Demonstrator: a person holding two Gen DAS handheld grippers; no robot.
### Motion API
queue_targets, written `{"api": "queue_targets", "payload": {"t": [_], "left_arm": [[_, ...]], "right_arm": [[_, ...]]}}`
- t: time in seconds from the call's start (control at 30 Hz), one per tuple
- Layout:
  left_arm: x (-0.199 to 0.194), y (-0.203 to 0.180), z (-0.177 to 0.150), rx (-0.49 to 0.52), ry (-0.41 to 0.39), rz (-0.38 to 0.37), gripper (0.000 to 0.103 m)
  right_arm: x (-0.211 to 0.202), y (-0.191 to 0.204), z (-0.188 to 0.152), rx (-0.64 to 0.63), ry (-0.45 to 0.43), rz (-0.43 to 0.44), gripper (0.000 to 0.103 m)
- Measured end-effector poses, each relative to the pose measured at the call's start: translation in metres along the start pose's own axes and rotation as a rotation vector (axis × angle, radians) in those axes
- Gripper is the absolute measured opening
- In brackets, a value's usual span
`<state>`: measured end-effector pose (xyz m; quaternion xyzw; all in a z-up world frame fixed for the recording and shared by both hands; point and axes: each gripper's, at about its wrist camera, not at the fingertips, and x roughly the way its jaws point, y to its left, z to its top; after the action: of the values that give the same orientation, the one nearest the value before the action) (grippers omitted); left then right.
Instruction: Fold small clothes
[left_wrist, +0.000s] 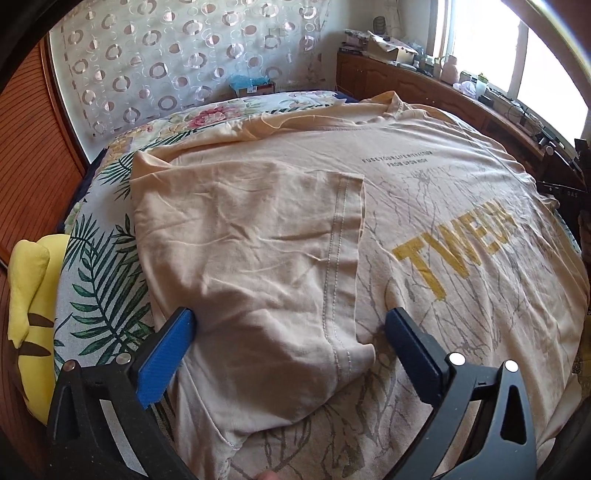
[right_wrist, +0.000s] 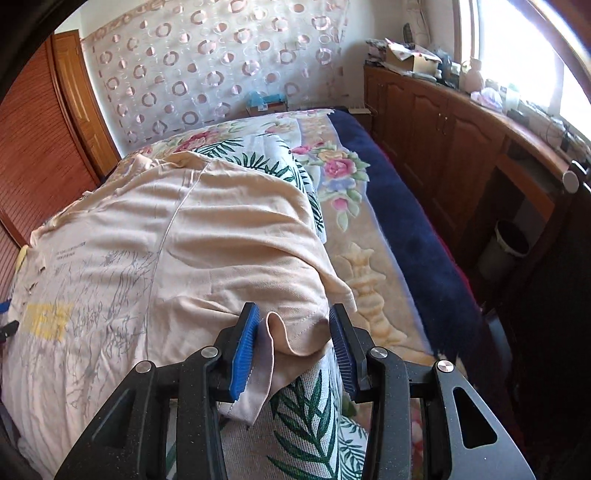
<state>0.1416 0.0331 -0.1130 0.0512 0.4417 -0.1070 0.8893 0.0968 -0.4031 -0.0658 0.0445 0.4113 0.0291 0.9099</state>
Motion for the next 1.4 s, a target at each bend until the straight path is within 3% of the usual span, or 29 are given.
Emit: {"api": "queue_targets", "payload": {"t": [0.27,0.4,0.47,0.57,0.77,0.93,1.13,1.3,1.4], "left_arm": [[0.000,0.001,0.001,0.000,0.000,0.000,0.103],[0.000,0.001,0.000,0.000,0.000,0.000,0.103],[0.001,0.001,0.001,0.000,0.000,0.000,0.103],[0.001,0.002,0.001,0.000,0.000,0.000,0.103],[0.001,0.001,0.001,0.000,0.000,0.000,0.103],[0.000,-0.001,0.000,0.000,-0.001,-0.001,0.103],[0.000,0.000,0.000,-0.001,-0.001,-0.001,0.103],[0.000,0.000,0.000,-0.001,-0.001,-0.001,0.103],[0.000,0.000,0.000,-0.001,-0.001,-0.001,0.103]], "right_arm": [[0.016,-0.012,0.007,0.063,0.020,0.063,0.040],[0.011,-0.010,0.003,0.037,-0.002,0.051,0.015],[0.007,-0.005,0.003,-0.006,-0.025,0.006,0.008],[-0.001,-0.001,0.004,-0.032,-0.055,0.008,0.006],[-0.031,0.034,0.016,-0.130,-0.157,0.033,0.006],[-0.049,0.101,0.025,-0.269,-0.215,0.112,0.006],[-0.041,0.175,0.013,-0.433,-0.173,0.179,0.006],[-0.036,0.175,0.010,-0.442,-0.151,0.192,0.037],[-0.031,0.159,0.020,-0.411,-0.154,0.145,0.037]]}}
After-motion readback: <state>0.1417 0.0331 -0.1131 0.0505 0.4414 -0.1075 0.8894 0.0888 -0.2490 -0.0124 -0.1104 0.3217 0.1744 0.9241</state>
